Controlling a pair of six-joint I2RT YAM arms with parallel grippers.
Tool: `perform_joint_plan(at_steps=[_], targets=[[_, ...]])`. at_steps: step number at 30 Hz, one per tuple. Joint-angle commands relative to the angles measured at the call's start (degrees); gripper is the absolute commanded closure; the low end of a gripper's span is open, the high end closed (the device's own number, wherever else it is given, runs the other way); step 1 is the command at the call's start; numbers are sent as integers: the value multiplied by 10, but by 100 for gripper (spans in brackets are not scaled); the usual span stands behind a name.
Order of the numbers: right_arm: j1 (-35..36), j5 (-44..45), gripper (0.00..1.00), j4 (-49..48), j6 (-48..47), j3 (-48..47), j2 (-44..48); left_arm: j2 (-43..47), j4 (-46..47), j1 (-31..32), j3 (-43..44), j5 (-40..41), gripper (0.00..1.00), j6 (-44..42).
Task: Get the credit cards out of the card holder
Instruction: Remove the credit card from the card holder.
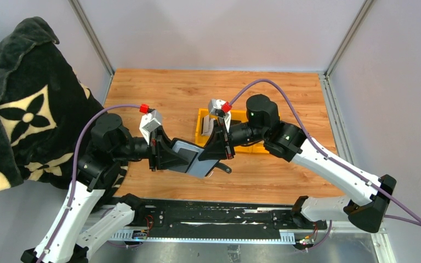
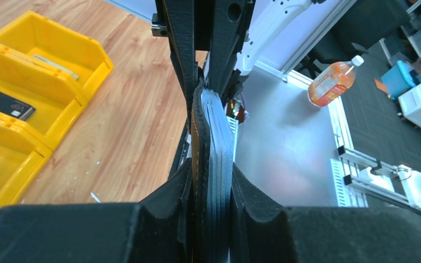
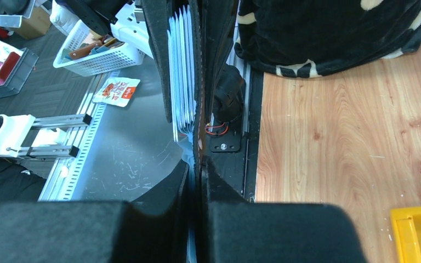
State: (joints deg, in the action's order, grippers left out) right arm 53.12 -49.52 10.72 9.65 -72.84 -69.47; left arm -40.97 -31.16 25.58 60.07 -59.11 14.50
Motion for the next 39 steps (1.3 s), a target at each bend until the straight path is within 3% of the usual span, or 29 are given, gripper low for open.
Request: perform_joint_plan(at_steps=[1,4,6,12,17,23,33,39], targets=[[-8,-9,79,-36,2,9,12,2,47,3,2,-27,84,51],[-23,-5,59,-36,4,-1,9,0,51,3,2,-4,95,66],[-37,14,53,-36,12,-12,14,-2,51,3,2,16,97,68],[-56,205,37,-84,65,-3,74,-25,37,-10,33,115,100,60],[-56,177,37,-154,156,24,90,-36,74,-52,17,151,100,115],[-56,103,39,-249,279,70,49,-31,139,-75,-9,102,100,177],[-55,95,43,-311,341,91,7,-10,210,-75,-34,56,100,253],[-55,115,47,-339,358,105,-2,-8,217,-75,-37,55,100,250]])
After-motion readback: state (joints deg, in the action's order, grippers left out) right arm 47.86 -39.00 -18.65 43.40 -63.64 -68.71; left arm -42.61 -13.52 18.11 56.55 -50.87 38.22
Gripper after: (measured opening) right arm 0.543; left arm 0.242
